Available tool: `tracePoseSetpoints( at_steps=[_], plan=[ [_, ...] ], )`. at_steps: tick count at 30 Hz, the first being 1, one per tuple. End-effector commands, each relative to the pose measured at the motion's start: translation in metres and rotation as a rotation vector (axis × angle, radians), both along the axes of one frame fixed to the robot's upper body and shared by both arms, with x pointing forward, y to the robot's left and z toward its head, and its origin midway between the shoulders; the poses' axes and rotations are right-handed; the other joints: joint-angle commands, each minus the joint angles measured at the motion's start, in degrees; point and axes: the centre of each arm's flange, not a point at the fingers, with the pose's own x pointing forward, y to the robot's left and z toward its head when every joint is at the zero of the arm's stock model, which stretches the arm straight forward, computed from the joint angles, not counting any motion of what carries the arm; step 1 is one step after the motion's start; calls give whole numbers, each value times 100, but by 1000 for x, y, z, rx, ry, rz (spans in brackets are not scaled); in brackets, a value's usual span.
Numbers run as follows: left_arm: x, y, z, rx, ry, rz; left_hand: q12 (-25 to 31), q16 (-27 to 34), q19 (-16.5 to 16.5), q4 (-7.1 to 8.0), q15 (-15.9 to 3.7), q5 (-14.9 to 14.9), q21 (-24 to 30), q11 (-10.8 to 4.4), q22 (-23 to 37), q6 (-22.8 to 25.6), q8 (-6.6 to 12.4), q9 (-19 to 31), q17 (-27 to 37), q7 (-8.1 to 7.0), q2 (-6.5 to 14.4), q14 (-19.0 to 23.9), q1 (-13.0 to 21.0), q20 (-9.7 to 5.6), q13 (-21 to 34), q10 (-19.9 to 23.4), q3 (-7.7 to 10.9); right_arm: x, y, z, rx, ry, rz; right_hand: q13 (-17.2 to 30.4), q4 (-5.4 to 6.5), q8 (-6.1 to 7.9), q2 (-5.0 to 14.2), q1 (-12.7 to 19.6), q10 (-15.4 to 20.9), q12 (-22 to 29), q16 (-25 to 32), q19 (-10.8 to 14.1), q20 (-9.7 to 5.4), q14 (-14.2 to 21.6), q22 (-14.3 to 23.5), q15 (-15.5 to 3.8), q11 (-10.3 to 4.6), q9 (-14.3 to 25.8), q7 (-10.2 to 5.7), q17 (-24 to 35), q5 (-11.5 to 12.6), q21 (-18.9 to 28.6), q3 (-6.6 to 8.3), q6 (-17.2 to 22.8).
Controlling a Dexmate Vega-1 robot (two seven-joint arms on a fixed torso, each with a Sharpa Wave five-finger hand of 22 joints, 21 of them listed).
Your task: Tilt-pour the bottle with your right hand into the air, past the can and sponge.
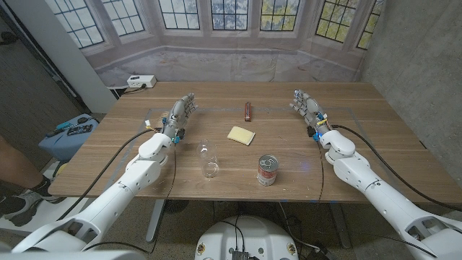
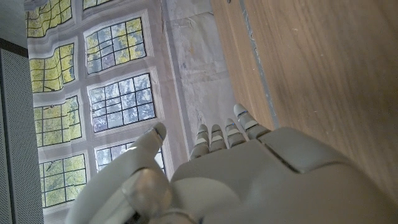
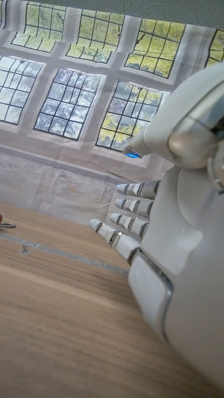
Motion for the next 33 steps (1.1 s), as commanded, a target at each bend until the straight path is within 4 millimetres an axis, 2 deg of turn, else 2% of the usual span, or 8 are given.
tracePoseSetpoints(
  at_steps=[1, 15, 33],
  plan=[
    [-13, 5, -9, 3, 1, 0, 34, 15, 67, -4, 50, 41, 25, 46, 10, 61, 41, 22, 15, -2, -5, -2, 63, -2, 26, 1, 55, -5, 13, -2, -7, -7, 28, 14, -4, 36, 4, 59, 63, 40, 43, 54, -279, 59, 16, -287, 19, 31, -5, 17, 32, 29, 25, 47],
    [-20, 6, -13, 13, 1, -1, 28, 8, 79, -52, 61, 34, -15, 46, 11, 63, 32, 23, 10, 9, 11, -1, 98, 7, 27, 5, 70, -15, 18, 6, -52, -31, 26, 15, -47, 31, -3, 82, 57, 36, 43, 51, -267, 57, 15, -277, 26, 31, 7, -3, 30, 30, 23, 38],
    [-7, 2, 0, 49, -22, -31, 31, 11, 100, -66, 70, 25, -55, 56, 12, 89, 34, 24, 19, 9, 22, -1, 108, 13, 29, 29, 65, -31, 25, 12, -105, -71, -12, 18, -149, 32, 12, 130, 67, 37, 60, 58, -258, 62, 16, -261, 43, 31, 31, -46, 20, 38, 10, 47]
  ],
)
